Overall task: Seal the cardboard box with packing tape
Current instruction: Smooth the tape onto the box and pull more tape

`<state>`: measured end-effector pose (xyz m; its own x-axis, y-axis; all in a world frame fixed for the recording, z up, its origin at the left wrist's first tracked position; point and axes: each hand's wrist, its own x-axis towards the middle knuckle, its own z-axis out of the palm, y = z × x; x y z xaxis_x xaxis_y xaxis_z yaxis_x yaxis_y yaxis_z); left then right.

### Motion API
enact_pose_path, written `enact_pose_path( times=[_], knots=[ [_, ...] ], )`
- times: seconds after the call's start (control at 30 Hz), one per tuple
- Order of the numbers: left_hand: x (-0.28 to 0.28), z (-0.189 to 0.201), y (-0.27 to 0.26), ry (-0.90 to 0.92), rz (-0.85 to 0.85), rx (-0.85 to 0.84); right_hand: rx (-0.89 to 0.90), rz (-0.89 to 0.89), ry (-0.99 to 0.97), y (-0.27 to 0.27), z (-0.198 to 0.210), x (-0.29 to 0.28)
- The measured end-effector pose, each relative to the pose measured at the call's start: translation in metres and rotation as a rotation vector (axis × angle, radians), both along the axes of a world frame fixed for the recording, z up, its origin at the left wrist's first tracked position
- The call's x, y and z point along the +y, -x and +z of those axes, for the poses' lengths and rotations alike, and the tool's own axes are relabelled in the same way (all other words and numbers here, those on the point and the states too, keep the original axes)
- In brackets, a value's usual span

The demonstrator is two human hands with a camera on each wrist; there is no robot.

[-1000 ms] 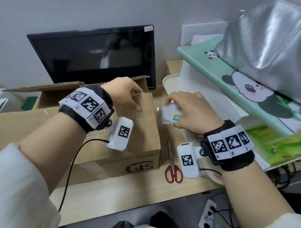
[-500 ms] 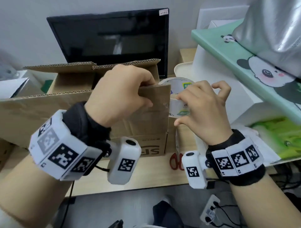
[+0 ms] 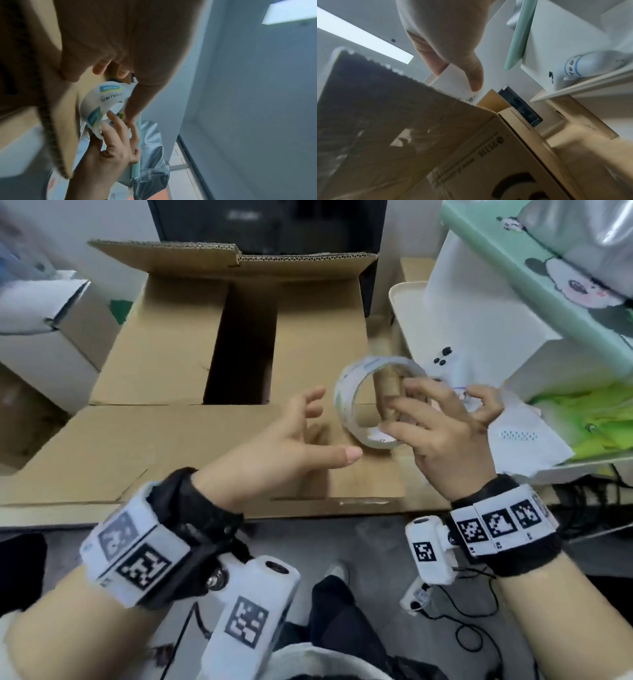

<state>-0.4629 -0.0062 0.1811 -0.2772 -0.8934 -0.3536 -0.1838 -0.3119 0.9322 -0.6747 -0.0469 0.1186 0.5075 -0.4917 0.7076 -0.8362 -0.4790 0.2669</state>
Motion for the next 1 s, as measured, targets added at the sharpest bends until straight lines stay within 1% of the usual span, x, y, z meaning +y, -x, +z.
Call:
enact_pose_path(
  times=[0.03, 0.1, 0.17, 0.23, 0.27, 0.33, 0.37, 0.4, 0.43, 0.47, 0.5, 0.53, 0.57, 0.6, 0.63, 0.67, 0.7, 0.73, 0.77, 0.8, 0.9, 1.0],
  knots=[
    [0.0, -0.002, 0.0, -0.059, 0.029, 0.043, 0.004, 0.006, -0.005, -0.002, -0.004, 0.004],
    [-0.002, -0.005, 0.0, -0.11, 0.063, 0.072, 0.007, -0.002, 0.007, -0.005, -0.009, 0.012],
    [-0.007, -0.003, 0.002, -0.109, 0.018, 0.041, 0.017, -0.027, 0.045, -0.007, -0.015, 0.017],
    [-0.01, 0.001, 0.009, -0.072, -0.059, -0.045, 0.013, -0.018, 0.092, -0.01, -0.019, 0.022],
    [-0.011, 0.002, 0.015, -0.036, -0.067, -0.113, 0.009, -0.001, 0.111, -0.011, -0.02, 0.025],
    [-0.013, 0.001, 0.023, 0.06, -0.028, -0.262, -0.017, 0.045, 0.112, -0.011, -0.02, 0.032],
    [-0.015, -0.001, 0.025, 0.105, -0.012, -0.324, -0.057, 0.076, 0.088, -0.01, -0.02, 0.035],
    [-0.017, -0.003, 0.025, 0.152, 0.005, -0.374, -0.138, 0.099, 0.048, -0.009, -0.02, 0.04],
    [-0.019, -0.005, 0.024, 0.187, 0.024, -0.407, -0.259, 0.094, 0.002, -0.009, -0.02, 0.047],
    [-0.022, -0.006, 0.022, 0.213, 0.039, -0.42, -0.42, 0.07, -0.058, -0.008, -0.022, 0.053],
    [-0.025, -0.008, 0.02, 0.223, 0.056, -0.419, -0.62, 0.039, -0.158, -0.008, -0.022, 0.058],
    [-0.027, -0.009, 0.017, 0.231, 0.075, -0.408, -0.839, 0.008, -0.313, -0.011, -0.021, 0.06],
    [-0.028, -0.011, 0.016, 0.234, 0.082, -0.397, -1.034, -0.019, -0.523, -0.014, -0.019, 0.059],
    [-0.028, -0.012, 0.016, 0.236, 0.081, -0.389, -1.176, -0.042, -0.779, -0.018, -0.017, 0.055],
    [-0.028, -0.015, 0.016, 0.232, 0.08, -0.381, -1.246, -0.058, -1.041, -0.024, -0.015, 0.05],
    [-0.027, -0.017, 0.016, 0.231, 0.08, -0.368, -1.298, -0.058, -1.248, -0.029, -0.016, 0.043],
    [-0.026, -0.019, 0.016, 0.223, 0.081, -0.355, -1.366, -0.039, -1.377, -0.033, -0.018, 0.037],
    [-0.025, -0.02, 0.015, 0.224, 0.081, -0.351, -1.458, -0.006, -1.439, -0.037, -0.02, 0.031],
    [-0.024, -0.022, 0.014, 0.237, 0.078, -0.361, -1.525, 0.014, -1.456, -0.04, -0.021, 0.027],
    [-0.025, -0.023, 0.011, 0.254, 0.072, -0.371, -1.547, 0.01, -1.464, -0.041, -0.021, 0.024],
    [-0.029, -0.026, 0.0, 0.275, 0.058, -0.391, -1.493, -0.037, -1.49, -0.043, -0.016, 0.023],
    [-0.032, -0.028, -0.013, 0.297, 0.067, -0.425, -1.5, 0.0, -1.505, -0.05, -0.012, 0.023]
  ],
)
